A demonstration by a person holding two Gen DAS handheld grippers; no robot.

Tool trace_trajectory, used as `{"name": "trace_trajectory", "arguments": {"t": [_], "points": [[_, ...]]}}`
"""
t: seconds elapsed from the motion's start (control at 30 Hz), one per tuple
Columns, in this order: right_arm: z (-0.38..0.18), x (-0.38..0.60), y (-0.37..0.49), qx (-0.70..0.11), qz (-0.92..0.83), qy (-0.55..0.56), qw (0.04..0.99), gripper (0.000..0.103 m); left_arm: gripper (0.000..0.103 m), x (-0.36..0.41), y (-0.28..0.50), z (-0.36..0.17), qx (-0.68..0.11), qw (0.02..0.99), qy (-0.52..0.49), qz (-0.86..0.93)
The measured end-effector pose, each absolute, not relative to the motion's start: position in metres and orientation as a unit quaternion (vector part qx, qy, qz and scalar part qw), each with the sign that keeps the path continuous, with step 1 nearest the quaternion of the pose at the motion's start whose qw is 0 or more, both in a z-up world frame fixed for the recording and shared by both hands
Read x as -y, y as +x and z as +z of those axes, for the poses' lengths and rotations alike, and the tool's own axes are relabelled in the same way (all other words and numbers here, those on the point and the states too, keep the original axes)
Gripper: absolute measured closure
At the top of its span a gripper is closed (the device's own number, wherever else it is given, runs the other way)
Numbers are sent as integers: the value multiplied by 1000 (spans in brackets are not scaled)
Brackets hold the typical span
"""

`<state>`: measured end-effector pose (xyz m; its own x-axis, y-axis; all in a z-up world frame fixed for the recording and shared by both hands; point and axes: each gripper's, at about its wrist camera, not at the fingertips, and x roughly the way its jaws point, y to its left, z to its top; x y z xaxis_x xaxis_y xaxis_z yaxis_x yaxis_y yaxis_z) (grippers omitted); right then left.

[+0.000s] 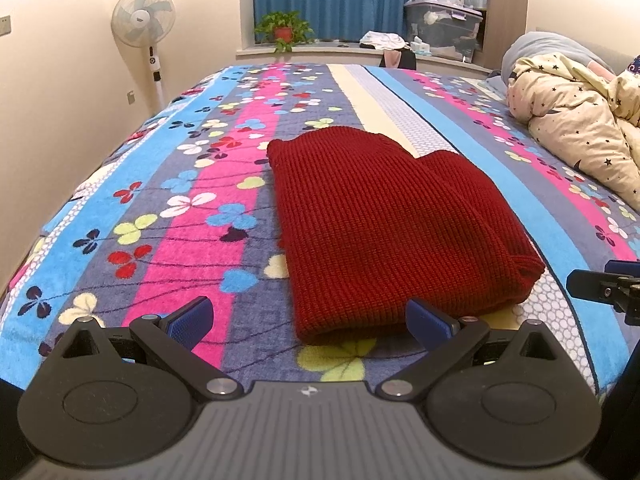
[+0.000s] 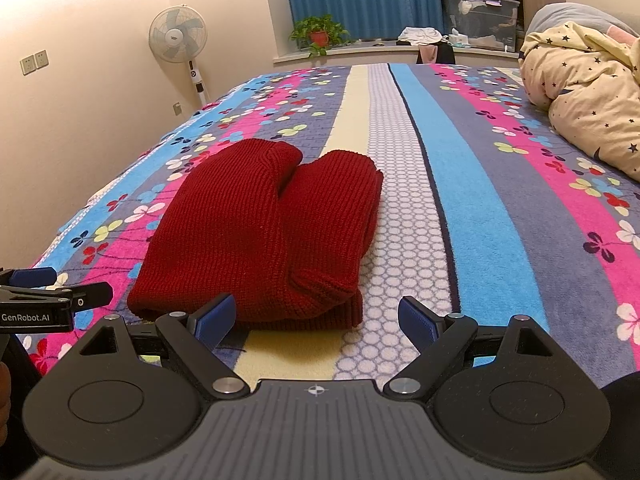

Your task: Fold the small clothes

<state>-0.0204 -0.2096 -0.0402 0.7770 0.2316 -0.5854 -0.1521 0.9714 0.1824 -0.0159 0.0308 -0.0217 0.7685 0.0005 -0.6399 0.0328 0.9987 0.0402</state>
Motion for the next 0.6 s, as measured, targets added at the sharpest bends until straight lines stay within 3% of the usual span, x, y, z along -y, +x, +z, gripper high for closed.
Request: {"name": "trace_trajectory", "arguments": {"t": [0.6], "points": [[-40,209,-20,-318,102,62,941,14,1,-30,-16,-21,-337,941,27,-13]]}}
